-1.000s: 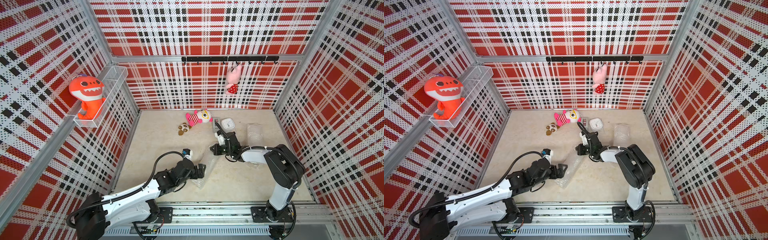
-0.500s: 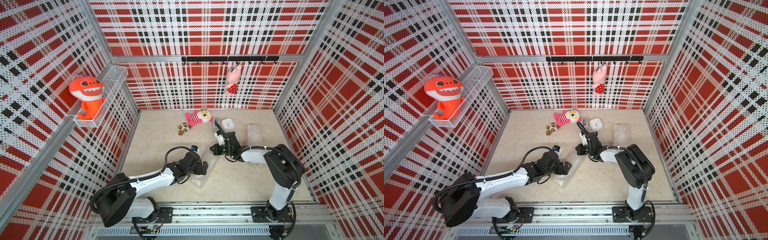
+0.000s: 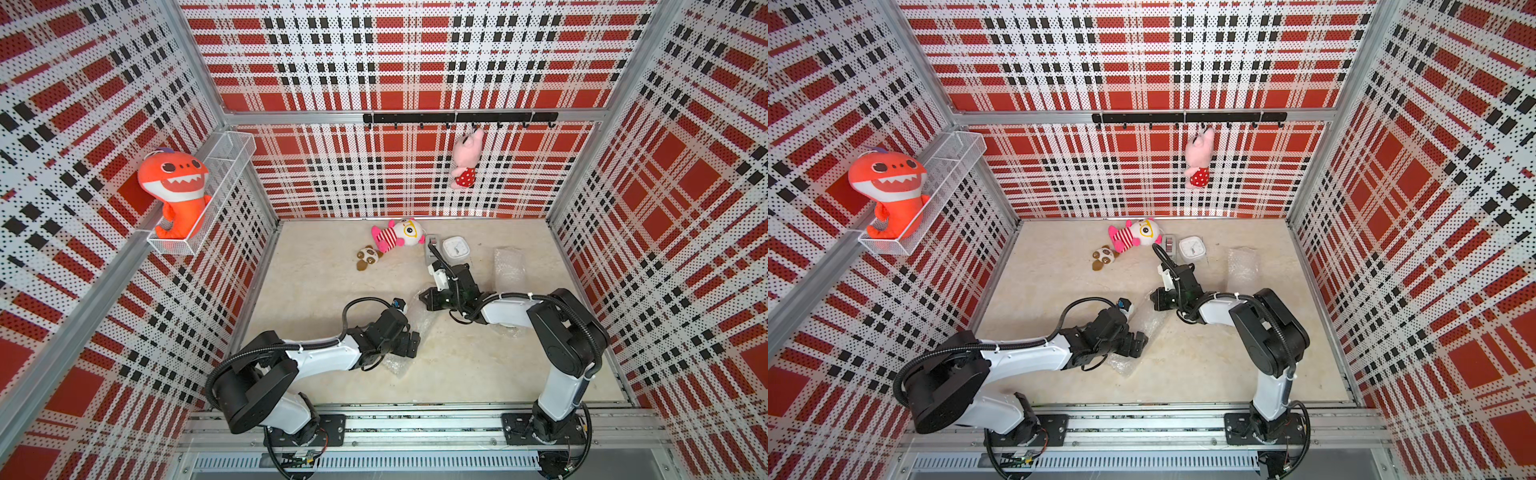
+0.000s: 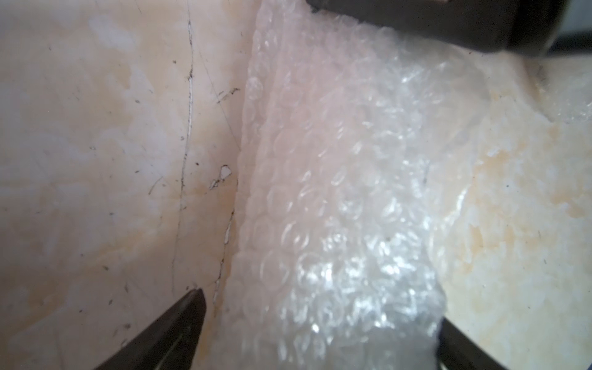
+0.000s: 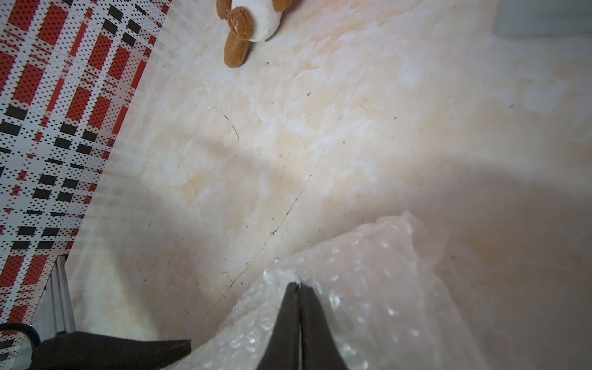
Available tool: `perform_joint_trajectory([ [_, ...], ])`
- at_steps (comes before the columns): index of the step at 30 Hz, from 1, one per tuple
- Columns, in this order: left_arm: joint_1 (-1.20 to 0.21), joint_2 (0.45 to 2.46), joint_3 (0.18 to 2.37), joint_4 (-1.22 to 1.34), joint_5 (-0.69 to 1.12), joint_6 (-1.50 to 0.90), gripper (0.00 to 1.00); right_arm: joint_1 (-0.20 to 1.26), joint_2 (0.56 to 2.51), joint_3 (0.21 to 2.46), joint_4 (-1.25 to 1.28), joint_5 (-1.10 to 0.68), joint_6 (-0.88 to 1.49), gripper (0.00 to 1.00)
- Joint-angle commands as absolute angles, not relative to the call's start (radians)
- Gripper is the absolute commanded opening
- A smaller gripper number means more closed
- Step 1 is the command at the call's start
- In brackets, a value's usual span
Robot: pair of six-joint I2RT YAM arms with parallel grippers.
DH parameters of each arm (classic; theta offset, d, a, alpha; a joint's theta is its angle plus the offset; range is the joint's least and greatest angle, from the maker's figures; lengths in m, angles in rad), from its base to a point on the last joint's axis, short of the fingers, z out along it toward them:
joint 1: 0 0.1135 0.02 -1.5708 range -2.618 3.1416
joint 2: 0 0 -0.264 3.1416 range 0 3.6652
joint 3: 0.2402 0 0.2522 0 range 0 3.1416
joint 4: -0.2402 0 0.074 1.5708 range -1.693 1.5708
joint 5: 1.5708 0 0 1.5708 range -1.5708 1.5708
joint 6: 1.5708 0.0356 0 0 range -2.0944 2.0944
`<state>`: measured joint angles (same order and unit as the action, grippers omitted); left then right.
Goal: Wrap vases in bubble wrap
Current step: Wrap the vase in bubble wrap, then tear off the tape using the Tape Cutter.
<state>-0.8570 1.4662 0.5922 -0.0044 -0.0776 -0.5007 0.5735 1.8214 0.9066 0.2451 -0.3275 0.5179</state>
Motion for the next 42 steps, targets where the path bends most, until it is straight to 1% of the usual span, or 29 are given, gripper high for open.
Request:
perform_joint_trajectory([
  [1,-0.838,1.47,0.549,-0.012,-0.084,-0.514,0.93,0.583,1.824,0.876,0.223,-0.299,0.506,0.13],
  [6,-0.82,1.442,0.488,-0.003,-0.071,-0.535,0.87,0.583,1.798,0.87,0.271,-0.305,0.5,0.25],
  [7,-0.816,1.438,0.48,-0.002,-0.069,-0.537,0.84,0.583,1.787,0.869,0.283,-0.31,0.497,0.3],
  [10,-0.807,1.434,0.471,-0.003,-0.066,-0.537,0.79,0.584,1.741,0.867,0.306,-0.317,0.494,0.4],
  [13,-0.806,1.434,0.468,0.002,-0.058,-0.526,0.73,0.581,1.684,0.864,0.322,-0.322,0.484,0.55],
  [15,-0.805,1.434,0.474,-0.001,-0.062,-0.526,0.7,0.58,1.651,0.868,0.317,-0.326,0.466,0.59],
  [16,-0.805,1.434,0.474,-0.002,-0.059,-0.525,0.69,0.578,1.633,0.87,0.31,-0.325,0.455,0.65],
  [18,-0.804,1.434,0.476,-0.004,-0.063,-0.525,0.67,0.569,1.596,0.867,0.297,-0.319,0.436,0.83],
  [20,-0.799,1.434,0.479,-0.009,-0.065,-0.529,0.64,0.555,1.55,0.858,0.295,-0.323,0.401,0.99],
  [24,-0.797,1.43,0.479,-0.014,-0.077,-0.544,0.61,0.535,1.478,0.874,0.25,-0.255,0.347,1.0],
  [27,-0.789,1.425,0.483,-0.012,-0.08,-0.549,0.61,0.494,1.464,0.891,0.231,-0.245,0.36,1.0],
  [30,-0.777,1.42,0.482,-0.009,-0.074,-0.547,0.6,0.416,1.476,0.912,0.23,-0.295,0.405,1.0],
  [32,-0.766,1.417,0.483,-0.013,-0.074,-0.542,0.59,0.371,1.505,0.96,0.178,-0.313,0.428,1.0],
  [33,-0.759,1.417,0.486,-0.017,-0.074,-0.537,0.59,0.348,1.53,0.994,0.142,-0.337,0.441,0.99],
  [34,-0.753,1.417,0.488,-0.021,-0.073,-0.532,0.59,0.327,1.554,1.022,0.122,-0.363,0.456,0.96],
  [36,-0.743,1.42,0.496,-0.025,-0.07,-0.521,0.59,0.282,1.616,1.085,0.076,-0.415,0.493,0.87],
  [37,-0.737,1.42,0.499,-0.027,-0.067,-0.517,0.59,0.272,1.642,1.109,0.065,-0.435,0.498,0.85],
  [39,-0.73,1.422,0.503,-0.031,-0.066,-0.513,0.59,0.264,1.705,1.187,-0.018,-0.414,0.494,0.82],
  [42,-0.723,1.422,0.502,-0.037,-0.063,-0.509,0.59,0.264,1.802,1.291,-0.057,-0.46,0.508,0.78],
])
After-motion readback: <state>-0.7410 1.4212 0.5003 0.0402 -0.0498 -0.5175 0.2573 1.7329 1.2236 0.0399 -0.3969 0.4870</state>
